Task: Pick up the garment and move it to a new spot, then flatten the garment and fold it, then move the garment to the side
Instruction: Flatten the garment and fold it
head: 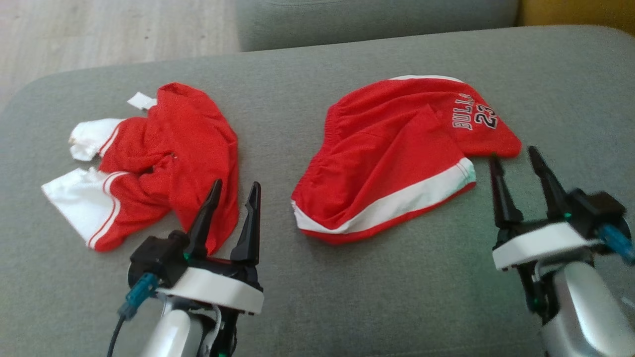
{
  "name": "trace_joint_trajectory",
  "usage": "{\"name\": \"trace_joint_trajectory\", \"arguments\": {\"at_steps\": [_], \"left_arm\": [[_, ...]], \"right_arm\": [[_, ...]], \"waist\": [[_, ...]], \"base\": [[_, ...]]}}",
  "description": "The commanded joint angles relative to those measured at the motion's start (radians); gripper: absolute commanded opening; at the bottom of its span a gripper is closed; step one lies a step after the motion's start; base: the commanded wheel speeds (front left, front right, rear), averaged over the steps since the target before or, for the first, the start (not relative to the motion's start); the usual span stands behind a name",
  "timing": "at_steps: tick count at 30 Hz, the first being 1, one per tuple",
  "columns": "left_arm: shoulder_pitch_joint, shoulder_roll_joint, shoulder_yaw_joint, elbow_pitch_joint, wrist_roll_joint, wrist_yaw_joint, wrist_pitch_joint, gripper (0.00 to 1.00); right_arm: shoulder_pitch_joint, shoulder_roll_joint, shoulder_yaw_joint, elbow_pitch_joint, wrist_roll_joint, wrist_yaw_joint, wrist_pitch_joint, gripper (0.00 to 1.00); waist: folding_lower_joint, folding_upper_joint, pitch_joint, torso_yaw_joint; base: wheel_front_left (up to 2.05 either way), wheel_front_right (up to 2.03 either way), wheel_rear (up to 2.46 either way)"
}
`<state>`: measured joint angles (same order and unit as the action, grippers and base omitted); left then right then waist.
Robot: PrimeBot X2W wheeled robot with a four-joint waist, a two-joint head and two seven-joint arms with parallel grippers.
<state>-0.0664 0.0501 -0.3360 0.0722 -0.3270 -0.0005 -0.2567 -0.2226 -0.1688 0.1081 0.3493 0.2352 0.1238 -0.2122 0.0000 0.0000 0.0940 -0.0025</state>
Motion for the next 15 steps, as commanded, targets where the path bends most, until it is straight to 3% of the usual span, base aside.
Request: {"name": "trace_joint_trajectory", "arguments": {"at_steps": [1,6,15], "left_arm": [[-0.047,0.0,0.04,-0.032,0.009,-0.004,-0.005,1.0],[-0.053,0.0,0.032,-0.025,0.005,-0.019,-0.005,1.0],[-0.07,0.0,0.029,-0.004,0.011,-0.029,-0.005,1.0]], "right_arm": [[0.014,0.031,-0.016,-0.055,-0.02,0.007,-0.018,1.0],[0.092,0.108,-0.123,-0.138,-0.07,0.007,-0.043,1.0],[0.103,0.118,-0.122,-0.177,-0.042,0.007,-0.049,1.0]], "waist": [[0.0,0.0,0.005,-0.019],[0.0,0.0,0.013,-0.045],[0.0,0.0,0.036,-0.064]], "base": [[0.0,0.0,0.0],[0.0,0.0,0.0],[0.0,0.0,0.0]]}}
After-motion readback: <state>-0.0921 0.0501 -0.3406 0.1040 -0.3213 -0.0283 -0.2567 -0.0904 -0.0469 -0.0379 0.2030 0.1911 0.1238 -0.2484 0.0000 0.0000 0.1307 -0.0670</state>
